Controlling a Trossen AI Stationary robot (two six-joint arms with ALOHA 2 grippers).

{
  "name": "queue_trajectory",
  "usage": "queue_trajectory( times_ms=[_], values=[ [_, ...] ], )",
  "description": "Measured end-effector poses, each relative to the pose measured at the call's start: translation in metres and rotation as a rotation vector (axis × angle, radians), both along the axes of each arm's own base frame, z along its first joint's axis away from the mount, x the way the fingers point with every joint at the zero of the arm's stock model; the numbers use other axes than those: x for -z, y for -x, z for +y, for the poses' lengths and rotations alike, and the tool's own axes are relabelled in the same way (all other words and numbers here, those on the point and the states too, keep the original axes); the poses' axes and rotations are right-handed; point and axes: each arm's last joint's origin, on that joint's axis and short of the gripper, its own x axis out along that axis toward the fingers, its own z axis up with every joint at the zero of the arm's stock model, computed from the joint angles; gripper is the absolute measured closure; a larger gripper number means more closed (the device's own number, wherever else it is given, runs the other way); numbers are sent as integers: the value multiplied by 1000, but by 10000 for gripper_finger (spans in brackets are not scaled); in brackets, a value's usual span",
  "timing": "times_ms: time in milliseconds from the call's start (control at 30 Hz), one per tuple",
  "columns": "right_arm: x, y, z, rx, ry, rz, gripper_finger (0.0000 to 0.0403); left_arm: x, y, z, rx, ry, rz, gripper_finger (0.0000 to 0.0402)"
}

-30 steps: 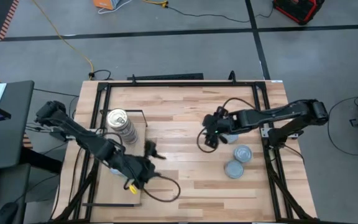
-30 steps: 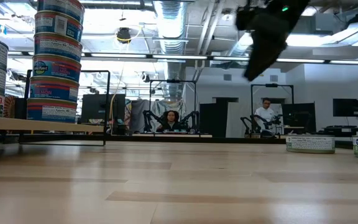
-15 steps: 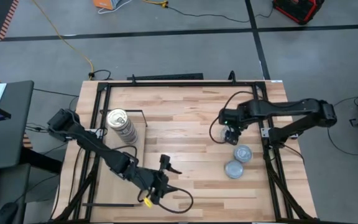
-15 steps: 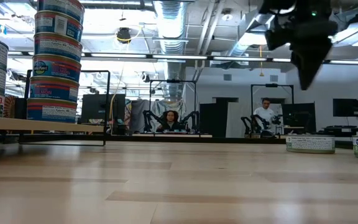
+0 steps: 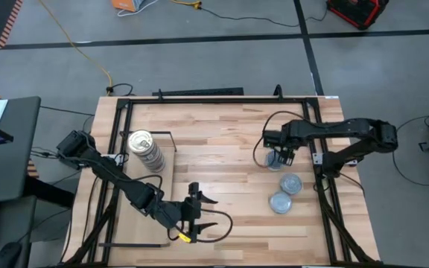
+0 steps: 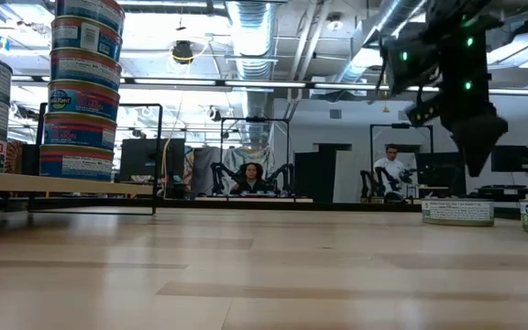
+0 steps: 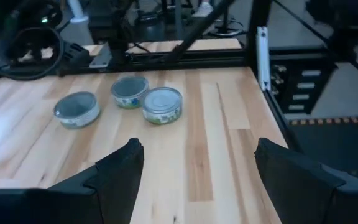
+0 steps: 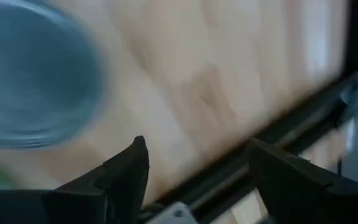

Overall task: Stack canned seafood by type on shelf
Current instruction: Stack the top green and white tuna can on the green and white tuna can on the shelf

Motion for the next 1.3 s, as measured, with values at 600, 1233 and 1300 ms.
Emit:
queue_trajectory(
  times_ms=[600, 1233, 1300],
  values=[
    [53, -38, 7, -84, -224, -166, 112, -3, 3, -5, -31, 49, -34, 107],
    [-1, -60, 122, -498, -225, -552, 112, 9, 10, -5, -83, -85, 70, 107],
    [9, -53, 130, -475, -235, -590, 112, 10, 9, -3, -88, -88, 76, 107]
  ],
)
